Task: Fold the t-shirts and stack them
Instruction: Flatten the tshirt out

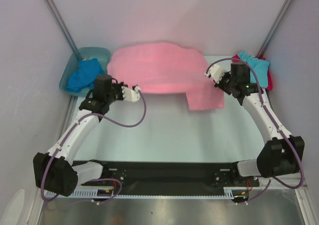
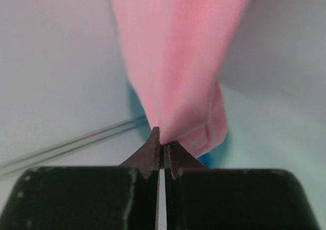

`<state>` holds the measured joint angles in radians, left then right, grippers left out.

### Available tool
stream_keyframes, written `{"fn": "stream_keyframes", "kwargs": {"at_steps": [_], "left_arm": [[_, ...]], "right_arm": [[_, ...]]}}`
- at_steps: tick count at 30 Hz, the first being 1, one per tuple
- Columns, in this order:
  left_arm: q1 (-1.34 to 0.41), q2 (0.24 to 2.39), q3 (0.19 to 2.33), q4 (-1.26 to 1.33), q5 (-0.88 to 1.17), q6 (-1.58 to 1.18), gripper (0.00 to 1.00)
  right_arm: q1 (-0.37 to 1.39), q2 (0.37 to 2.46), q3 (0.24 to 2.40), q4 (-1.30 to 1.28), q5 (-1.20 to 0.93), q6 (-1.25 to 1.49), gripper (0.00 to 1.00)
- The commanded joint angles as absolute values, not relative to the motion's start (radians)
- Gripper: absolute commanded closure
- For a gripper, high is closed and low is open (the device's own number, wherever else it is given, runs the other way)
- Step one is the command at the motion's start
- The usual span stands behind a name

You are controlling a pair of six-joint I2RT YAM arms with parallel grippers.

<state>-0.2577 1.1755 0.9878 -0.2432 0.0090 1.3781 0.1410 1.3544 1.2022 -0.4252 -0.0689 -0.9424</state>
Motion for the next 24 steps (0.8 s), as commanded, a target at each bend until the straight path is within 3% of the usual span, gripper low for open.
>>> {"fn": "stream_keyframes", "kwargs": {"at_steps": [1,8,13,15,16,17,18,19,20,21,23,24], "left_arm": [[-0.241,1.158,0.985,-0.719,0.113,1.371,1.0],[-0.242,1.327,1.149,-1.135,0.115,1.402,0.99],[-0.252,1.449,1.247,-1.236,0.09,1.329,0.99],[-0.252,1.482,1.267,-1.269,0.103,1.315,0.93],[-0.252,1.486,1.276,-1.264,0.104,1.302,0.86],[-0.252,1.486,1.279,-1.262,0.107,1.302,0.66],[-0.252,1.48,1.278,-1.256,0.1,1.304,0.59],[-0.253,1.477,1.269,-1.247,0.097,1.307,0.51],[-0.255,1.471,1.266,-1.236,0.095,1.312,0.34],[-0.256,1.468,1.261,-1.229,0.088,1.313,0.27],[-0.262,1.468,1.247,-1.212,0.049,1.318,0.01],[-0.264,1.468,1.246,-1.2,0.032,1.315,0.0]], "right_arm": [[0.133,1.391,1.236,-0.884,-0.19,-0.92,1.0],[0.107,1.574,1.365,-1.173,-0.236,-0.946,1.0],[0.117,1.595,1.393,-1.203,-0.253,-0.943,1.0],[0.126,1.597,1.393,-1.213,-0.249,-0.943,1.0],[0.127,1.595,1.393,-1.221,-0.242,-0.951,0.99],[0.129,1.595,1.391,-1.226,-0.239,-0.956,0.88],[0.124,1.592,1.387,-1.229,-0.23,-0.963,0.75],[0.124,1.591,1.384,-1.226,-0.224,-0.969,0.54],[0.123,1.589,1.382,-1.221,-0.219,-0.973,0.44],[0.118,1.588,1.379,-1.21,-0.2,-0.966,0.28],[0.112,1.58,1.381,-1.146,-0.177,-0.93,0.2],[0.109,1.568,1.384,-1.123,-0.151,-0.92,0.18]]}}
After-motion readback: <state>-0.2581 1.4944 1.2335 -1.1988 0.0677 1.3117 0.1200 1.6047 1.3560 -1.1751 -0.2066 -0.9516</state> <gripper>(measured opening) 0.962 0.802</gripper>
